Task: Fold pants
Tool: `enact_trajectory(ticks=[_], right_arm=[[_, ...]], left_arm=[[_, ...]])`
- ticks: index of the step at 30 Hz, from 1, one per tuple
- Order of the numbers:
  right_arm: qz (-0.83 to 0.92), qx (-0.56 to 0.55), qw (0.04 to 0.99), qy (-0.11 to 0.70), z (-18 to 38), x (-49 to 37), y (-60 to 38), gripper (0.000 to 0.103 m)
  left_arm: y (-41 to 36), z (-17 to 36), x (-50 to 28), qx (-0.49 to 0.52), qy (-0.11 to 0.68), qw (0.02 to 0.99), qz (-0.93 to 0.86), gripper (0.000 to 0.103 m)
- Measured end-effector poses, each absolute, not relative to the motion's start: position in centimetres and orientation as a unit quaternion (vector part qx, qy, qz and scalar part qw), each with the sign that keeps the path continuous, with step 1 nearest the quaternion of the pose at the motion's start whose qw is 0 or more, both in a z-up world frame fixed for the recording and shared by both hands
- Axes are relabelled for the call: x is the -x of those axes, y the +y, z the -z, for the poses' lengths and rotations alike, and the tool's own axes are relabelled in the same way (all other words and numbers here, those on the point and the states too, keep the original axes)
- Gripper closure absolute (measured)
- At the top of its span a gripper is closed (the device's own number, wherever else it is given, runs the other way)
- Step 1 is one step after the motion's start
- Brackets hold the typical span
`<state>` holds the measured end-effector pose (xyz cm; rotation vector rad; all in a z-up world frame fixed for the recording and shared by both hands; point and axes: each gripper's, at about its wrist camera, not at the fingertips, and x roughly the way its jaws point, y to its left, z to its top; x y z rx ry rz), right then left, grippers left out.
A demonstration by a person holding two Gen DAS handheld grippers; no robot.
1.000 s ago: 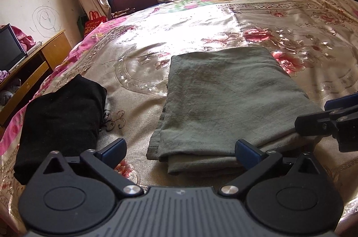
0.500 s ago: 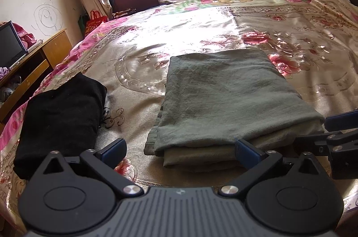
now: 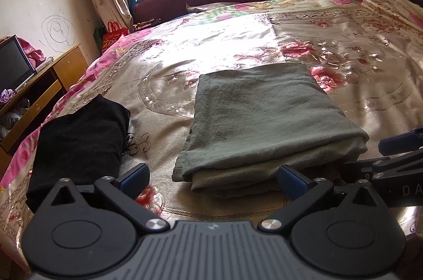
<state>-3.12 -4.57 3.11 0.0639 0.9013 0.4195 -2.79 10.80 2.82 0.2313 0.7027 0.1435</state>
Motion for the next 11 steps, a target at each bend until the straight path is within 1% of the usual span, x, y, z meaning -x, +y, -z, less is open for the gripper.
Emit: enact_trajectory(ticks=[11], right_arm=[[-0.198, -0.036, 0.877, 0.436, -2.93, 3.12, -4.8, 0.038]], left_arm=[[10.48, -2.78, 2.91, -0.116, 0.342, 0.93, -0.074, 0.0]])
